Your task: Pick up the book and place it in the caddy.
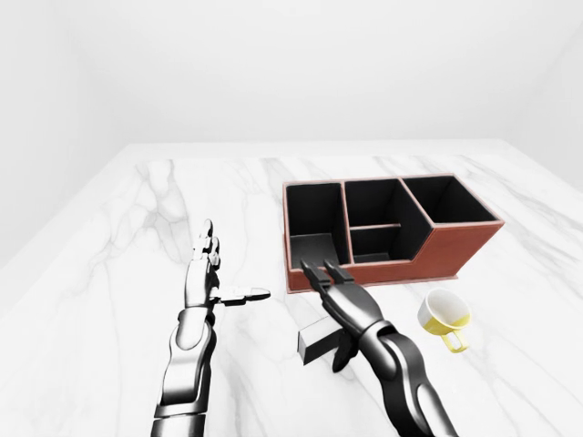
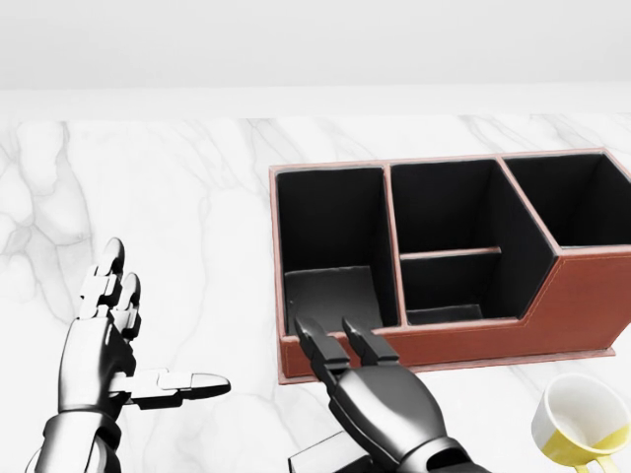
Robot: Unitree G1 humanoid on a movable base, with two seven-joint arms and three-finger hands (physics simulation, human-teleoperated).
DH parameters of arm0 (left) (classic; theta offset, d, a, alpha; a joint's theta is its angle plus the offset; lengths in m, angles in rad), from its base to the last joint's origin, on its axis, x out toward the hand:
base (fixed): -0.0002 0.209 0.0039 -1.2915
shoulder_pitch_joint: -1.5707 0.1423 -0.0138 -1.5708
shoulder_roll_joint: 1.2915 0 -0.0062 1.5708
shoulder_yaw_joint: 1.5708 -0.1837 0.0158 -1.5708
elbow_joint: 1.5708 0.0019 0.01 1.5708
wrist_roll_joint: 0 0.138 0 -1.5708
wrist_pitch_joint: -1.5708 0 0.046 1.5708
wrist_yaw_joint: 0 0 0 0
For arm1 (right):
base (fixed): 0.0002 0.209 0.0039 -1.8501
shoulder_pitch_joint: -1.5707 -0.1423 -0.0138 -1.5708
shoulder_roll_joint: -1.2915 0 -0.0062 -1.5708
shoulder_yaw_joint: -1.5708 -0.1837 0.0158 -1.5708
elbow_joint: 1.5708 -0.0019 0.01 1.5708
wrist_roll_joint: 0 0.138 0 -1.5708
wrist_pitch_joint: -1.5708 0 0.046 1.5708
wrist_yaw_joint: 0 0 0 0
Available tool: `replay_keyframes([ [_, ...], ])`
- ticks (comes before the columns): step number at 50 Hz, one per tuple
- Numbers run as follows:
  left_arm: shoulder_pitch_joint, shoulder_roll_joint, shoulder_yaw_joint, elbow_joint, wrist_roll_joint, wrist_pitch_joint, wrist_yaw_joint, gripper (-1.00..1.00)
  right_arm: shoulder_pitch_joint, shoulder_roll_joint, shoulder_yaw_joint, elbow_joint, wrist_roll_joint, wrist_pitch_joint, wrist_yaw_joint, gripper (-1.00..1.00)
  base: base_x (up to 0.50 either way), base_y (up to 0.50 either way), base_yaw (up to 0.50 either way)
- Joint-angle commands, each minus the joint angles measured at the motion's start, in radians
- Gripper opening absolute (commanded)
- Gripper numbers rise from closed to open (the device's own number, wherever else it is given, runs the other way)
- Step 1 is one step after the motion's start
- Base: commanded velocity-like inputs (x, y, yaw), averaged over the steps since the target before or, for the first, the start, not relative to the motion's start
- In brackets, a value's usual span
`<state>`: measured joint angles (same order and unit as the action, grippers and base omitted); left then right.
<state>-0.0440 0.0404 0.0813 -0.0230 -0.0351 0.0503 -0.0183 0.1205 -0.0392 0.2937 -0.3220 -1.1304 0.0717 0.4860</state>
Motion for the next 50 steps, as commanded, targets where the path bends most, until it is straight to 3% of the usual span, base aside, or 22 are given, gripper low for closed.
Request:
replay_keyframes([
  [1,0.003,0.000,0.000,-0.001,0.000,-0.001,0.000,1.00,0.004,-0.003,0.004,0.025,-0.013,-0.020,-0.005,1.00,0.00,0.00,0.00],
  [5,0.004,0.000,0.000,-0.014,0.000,0.009,0.000,1.00,0.002,-0.004,0.003,0.028,-0.017,-0.022,-0.001,1.00,0.00,0.00,0.00],
  [18,-0.004,0.000,0.001,0.011,0.000,-0.008,0.002,1.00,-0.014,-0.003,-0.022,0.067,-0.028,-0.029,-0.007,1.00,0.00,0.00,0.00],
  [50,0.000,-0.001,-0.002,0.007,0.003,-0.004,0.005,1.00,-0.012,-0.011,-0.031,0.147,-0.045,-0.054,-0.041,1.00,0.00,0.00,0.00],
])
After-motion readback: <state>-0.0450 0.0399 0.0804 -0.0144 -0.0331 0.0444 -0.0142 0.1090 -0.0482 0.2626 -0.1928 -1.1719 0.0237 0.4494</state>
